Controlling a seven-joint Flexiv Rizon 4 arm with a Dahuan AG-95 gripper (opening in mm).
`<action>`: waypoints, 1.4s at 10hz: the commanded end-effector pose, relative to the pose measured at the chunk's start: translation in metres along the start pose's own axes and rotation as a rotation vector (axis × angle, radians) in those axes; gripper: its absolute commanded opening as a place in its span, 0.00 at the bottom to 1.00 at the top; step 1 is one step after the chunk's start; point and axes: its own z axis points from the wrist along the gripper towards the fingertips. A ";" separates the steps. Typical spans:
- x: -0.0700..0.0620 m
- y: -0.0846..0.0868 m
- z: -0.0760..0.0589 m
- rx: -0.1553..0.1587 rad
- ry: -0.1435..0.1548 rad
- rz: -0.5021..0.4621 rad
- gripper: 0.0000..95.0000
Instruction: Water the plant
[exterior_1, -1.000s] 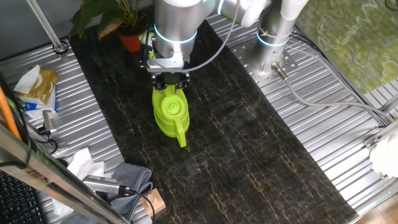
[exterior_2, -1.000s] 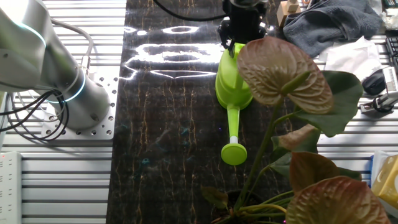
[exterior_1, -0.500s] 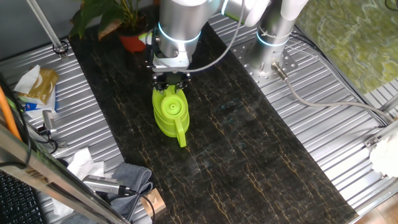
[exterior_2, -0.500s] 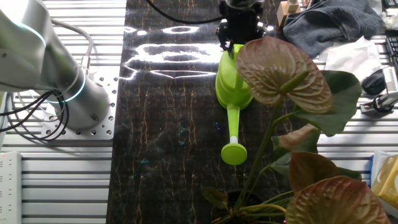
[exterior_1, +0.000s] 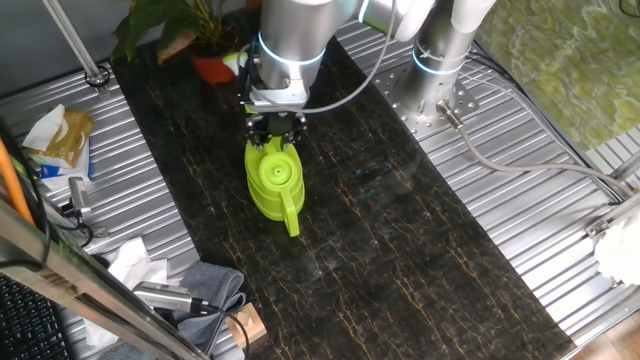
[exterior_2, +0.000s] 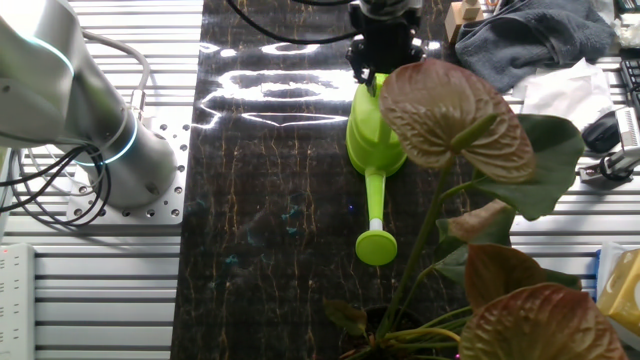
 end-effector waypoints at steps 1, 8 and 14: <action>0.000 0.000 0.000 -0.006 -0.018 0.027 0.40; 0.000 -0.002 0.005 -0.010 -0.045 0.033 0.40; -0.003 -0.003 0.013 -0.012 -0.060 0.033 0.40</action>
